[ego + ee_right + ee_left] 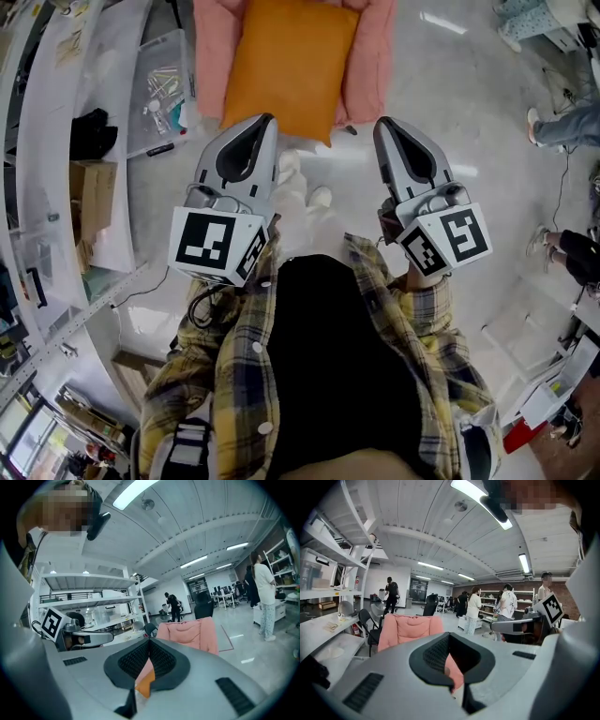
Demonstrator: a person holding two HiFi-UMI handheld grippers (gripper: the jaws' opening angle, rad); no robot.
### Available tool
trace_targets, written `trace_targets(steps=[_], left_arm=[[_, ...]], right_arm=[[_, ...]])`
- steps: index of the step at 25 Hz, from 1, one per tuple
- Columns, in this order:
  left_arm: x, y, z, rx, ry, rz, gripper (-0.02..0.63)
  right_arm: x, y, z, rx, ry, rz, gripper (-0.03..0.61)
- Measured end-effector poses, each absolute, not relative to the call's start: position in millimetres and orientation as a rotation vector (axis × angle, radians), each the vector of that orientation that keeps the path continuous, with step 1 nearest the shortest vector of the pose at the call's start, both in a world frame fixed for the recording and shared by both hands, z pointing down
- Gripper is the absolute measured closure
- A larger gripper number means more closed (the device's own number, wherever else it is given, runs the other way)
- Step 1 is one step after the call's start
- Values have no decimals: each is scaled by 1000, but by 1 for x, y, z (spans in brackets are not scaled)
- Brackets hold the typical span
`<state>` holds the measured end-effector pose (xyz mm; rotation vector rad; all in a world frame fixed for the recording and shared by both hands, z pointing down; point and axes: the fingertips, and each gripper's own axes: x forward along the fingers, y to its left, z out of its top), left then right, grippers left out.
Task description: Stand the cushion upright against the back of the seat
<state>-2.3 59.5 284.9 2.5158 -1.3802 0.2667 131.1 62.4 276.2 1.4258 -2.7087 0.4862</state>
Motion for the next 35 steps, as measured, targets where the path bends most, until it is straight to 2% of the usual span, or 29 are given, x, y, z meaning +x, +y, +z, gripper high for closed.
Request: trace_targets(steps=[19,35], left_arm=[[-38,-74,286,2525,-1342,183,611],[-35,-106,338,2381,-1287,292,611]], right_arm=[[76,-75,270,1374,-2686,409,561],[73,-114,311,1292,-2622,524,561]])
